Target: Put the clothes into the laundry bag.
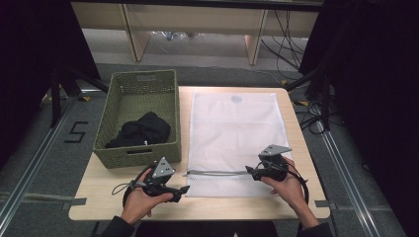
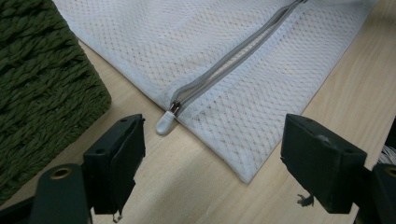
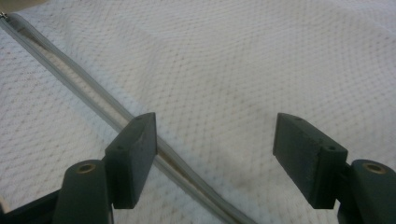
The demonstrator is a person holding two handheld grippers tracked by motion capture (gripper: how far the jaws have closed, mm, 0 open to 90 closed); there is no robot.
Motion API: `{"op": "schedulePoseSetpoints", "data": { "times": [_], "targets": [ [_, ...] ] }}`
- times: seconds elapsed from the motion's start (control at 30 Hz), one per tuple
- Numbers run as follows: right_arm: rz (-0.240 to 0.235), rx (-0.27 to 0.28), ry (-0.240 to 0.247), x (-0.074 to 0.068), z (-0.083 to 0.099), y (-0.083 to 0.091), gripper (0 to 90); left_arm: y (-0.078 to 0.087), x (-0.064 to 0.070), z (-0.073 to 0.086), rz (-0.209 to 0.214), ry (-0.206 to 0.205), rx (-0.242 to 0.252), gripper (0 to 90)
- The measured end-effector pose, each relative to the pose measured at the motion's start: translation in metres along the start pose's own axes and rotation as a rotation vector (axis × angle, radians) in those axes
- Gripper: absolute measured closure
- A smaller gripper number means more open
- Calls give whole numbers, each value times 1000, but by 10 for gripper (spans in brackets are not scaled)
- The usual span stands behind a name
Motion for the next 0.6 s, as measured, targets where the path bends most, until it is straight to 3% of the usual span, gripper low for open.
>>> {"op": "schedulePoseSetpoints", "data": {
  "times": [0.27,0.33,0.5,0.57,0.6],
  "targets": [
    [-7,-53,80,-5,-9,-24,256,-1,-1,0,0,-8,-7,217],
    [-5,-57,78,-5,-9,-27,256,0,0,0,-1,-5,-6,217],
    [-38,-110,93,-7,-6,-33,292,0,-1,0,-7,-1,-6,217],
    [-15,-114,113,-7,-5,-36,318,0,-1,0,-10,-2,-8,217],
    [-30,-120,109,-8,-5,-36,331,0,-2,1,-10,-8,-14,217]
  ]
}}
Point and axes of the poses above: each handheld gripper's, and its own axes: y roughly backward along the jaws, z roughly out of its underside, x roughly to its right, the point moved 4 cm from there along -y, roughly forward along the jaws, and after that the axes turned 2 degrees about -x, right-handed, at the moved point
